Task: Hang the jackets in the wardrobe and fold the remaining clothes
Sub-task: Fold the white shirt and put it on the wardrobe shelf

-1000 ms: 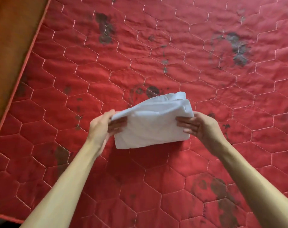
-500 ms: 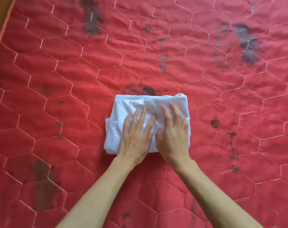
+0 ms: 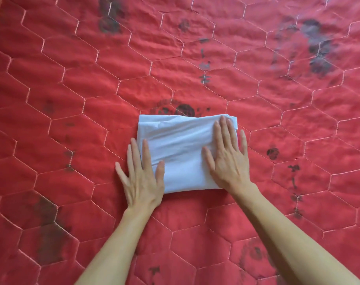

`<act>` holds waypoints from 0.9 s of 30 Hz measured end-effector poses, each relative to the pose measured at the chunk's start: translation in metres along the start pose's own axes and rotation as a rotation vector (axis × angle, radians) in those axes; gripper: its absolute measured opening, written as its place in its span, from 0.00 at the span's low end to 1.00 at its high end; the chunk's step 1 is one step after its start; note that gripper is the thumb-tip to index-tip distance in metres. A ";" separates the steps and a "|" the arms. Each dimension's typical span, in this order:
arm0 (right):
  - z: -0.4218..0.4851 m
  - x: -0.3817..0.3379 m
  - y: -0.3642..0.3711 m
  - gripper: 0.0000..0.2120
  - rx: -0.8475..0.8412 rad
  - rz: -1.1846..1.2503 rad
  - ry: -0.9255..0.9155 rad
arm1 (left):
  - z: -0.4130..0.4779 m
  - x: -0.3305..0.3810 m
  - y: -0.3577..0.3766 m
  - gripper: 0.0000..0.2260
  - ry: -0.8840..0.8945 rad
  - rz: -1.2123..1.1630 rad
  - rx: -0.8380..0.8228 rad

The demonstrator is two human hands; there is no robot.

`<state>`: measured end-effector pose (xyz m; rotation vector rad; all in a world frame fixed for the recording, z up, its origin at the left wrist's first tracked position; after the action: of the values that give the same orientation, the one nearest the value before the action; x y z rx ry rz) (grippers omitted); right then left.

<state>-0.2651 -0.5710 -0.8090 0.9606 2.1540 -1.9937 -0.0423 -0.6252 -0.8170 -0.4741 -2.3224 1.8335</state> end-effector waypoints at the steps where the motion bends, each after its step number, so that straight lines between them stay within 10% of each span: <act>1: -0.004 0.001 0.000 0.34 0.019 0.056 0.065 | -0.004 -0.004 0.001 0.31 -0.008 0.007 0.000; 7: -0.037 -0.006 -0.018 0.34 0.195 0.480 0.419 | -0.022 -0.003 -0.011 0.40 -0.279 -0.157 -0.005; 15: -0.058 -0.025 -0.051 0.15 -0.189 1.136 0.986 | -0.034 -0.023 -0.043 0.30 -0.899 -0.984 -0.473; 18: -0.062 -0.045 -0.086 0.17 -0.265 1.234 0.987 | -0.036 -0.036 -0.073 0.11 -0.887 -1.176 -0.581; 27: -0.073 -0.149 -0.237 0.21 -0.245 1.594 0.807 | -0.070 -0.029 -0.217 0.17 -0.967 -1.610 -0.606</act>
<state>-0.2299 -0.5574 -0.5221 2.4474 0.8028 -0.5395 -0.0275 -0.6151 -0.5881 1.9811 -2.1288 0.4554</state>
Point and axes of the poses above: each hand's wrist, its own z-axis towards the middle knuckle, its own y-axis out of the palm, x = y × z, the point moved 1 cm from there along z, towards the middle knuckle, and after that the axes turned 14 degrees about z, right-handed, at the moved point
